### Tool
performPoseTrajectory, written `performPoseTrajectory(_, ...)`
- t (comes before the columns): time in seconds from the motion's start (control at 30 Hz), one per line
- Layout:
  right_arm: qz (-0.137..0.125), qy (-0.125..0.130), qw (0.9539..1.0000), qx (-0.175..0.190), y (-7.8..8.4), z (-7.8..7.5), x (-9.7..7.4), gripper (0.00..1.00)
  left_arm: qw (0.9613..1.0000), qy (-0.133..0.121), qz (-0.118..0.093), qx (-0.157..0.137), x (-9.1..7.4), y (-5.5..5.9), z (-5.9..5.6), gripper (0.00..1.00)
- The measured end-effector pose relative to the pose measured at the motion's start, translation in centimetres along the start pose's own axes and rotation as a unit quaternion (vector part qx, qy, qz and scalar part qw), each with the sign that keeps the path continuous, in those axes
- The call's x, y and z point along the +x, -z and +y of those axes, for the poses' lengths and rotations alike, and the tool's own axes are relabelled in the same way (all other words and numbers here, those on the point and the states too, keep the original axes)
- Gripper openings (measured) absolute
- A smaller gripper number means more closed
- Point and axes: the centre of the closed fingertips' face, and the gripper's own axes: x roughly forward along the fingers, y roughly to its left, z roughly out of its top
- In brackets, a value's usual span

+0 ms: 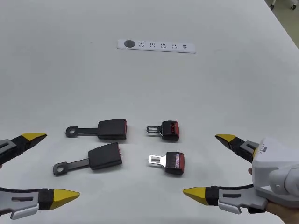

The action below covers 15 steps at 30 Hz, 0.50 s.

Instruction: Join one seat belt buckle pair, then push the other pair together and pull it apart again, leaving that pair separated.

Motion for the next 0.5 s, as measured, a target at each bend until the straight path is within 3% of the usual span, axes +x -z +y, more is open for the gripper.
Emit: performPoseTrajectory(0.5,0.006,0.002,1.0,-0.003,0.09,-0.14,0.12,0.92,1.0,0.005,0.004,0.001,0.52,0.14,0.12,0.93)
